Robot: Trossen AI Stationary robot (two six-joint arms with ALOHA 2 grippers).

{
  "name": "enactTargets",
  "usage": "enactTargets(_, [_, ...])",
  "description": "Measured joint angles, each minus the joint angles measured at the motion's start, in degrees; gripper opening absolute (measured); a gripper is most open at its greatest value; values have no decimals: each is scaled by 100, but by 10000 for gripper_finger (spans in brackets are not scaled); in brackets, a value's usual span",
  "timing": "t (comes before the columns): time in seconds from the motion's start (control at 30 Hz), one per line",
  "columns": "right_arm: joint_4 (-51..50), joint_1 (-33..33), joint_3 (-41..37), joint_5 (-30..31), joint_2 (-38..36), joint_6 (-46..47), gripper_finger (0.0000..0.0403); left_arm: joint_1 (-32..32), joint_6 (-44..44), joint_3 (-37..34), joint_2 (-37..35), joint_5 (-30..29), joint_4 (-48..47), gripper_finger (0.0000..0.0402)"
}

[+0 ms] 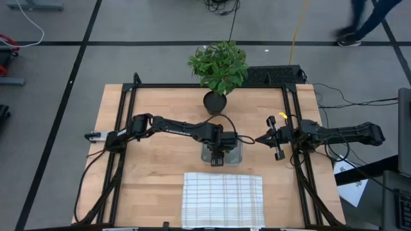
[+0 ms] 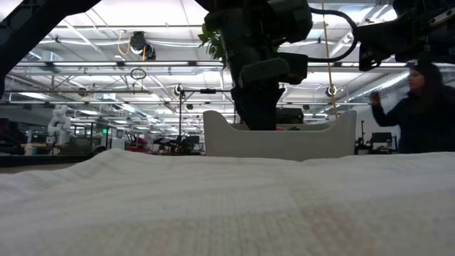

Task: Pick and placing Produce into tupperware
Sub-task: Put the orange carrot into the gray bin

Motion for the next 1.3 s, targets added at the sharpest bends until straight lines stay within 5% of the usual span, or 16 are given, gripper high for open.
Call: enactTargets(1.3, [2, 2, 0, 2, -1, -42, 0, -73, 250, 2, 0, 2, 31, 175])
